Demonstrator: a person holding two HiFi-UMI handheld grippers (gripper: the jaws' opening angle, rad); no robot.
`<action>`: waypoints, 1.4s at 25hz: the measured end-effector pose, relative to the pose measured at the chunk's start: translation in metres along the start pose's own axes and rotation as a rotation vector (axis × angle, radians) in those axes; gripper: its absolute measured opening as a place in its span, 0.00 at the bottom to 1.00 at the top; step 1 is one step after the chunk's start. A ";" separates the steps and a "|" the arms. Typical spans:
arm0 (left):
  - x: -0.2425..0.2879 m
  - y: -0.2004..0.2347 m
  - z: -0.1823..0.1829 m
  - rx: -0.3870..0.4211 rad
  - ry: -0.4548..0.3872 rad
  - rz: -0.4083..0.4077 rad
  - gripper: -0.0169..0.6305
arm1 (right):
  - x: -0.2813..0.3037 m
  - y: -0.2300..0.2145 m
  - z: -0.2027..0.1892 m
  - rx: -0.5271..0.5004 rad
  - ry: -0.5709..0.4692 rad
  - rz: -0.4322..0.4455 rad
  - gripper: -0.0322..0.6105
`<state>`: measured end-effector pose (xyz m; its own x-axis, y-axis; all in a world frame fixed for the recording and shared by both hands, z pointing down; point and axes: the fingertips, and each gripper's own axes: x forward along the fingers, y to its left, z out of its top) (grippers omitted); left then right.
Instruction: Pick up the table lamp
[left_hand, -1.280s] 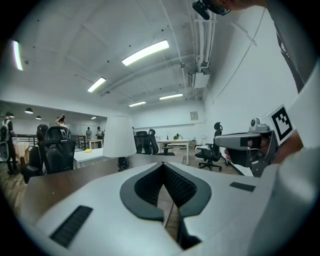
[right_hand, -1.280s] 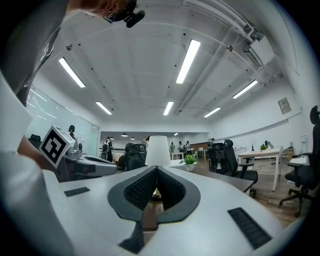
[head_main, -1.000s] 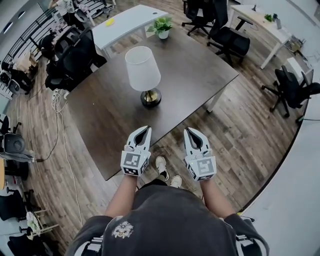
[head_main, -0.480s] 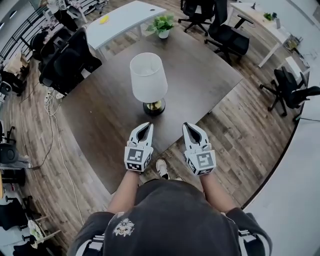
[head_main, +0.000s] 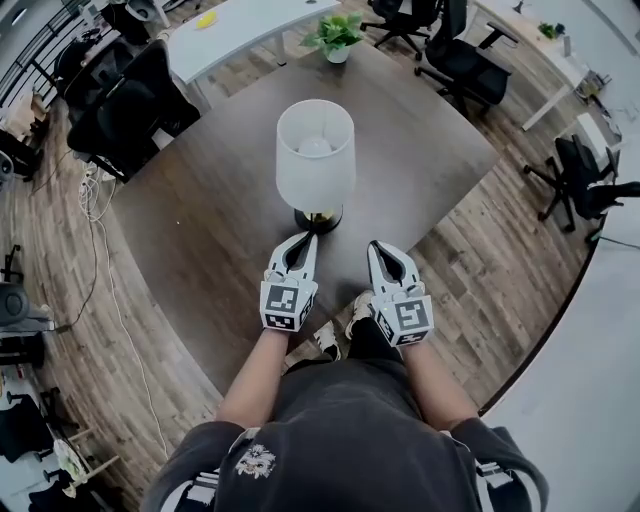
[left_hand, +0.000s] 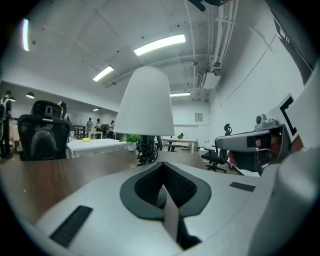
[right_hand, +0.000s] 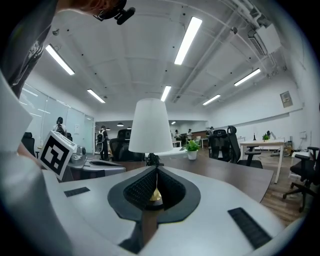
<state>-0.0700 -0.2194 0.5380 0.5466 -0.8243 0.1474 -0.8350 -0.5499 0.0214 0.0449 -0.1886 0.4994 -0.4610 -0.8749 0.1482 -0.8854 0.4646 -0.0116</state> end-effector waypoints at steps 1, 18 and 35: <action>0.003 0.002 -0.003 -0.006 0.000 0.003 0.03 | 0.003 0.000 -0.003 0.001 0.005 0.003 0.09; 0.071 0.040 -0.052 0.003 0.050 0.078 0.30 | 0.069 -0.015 -0.049 0.021 0.050 0.076 0.09; 0.115 0.039 -0.062 0.099 0.084 0.031 0.22 | 0.090 -0.029 -0.067 0.041 0.072 0.083 0.09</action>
<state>-0.0439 -0.3270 0.6166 0.5096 -0.8295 0.2286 -0.8390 -0.5380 -0.0820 0.0333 -0.2716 0.5790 -0.5285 -0.8210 0.2159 -0.8469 0.5275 -0.0673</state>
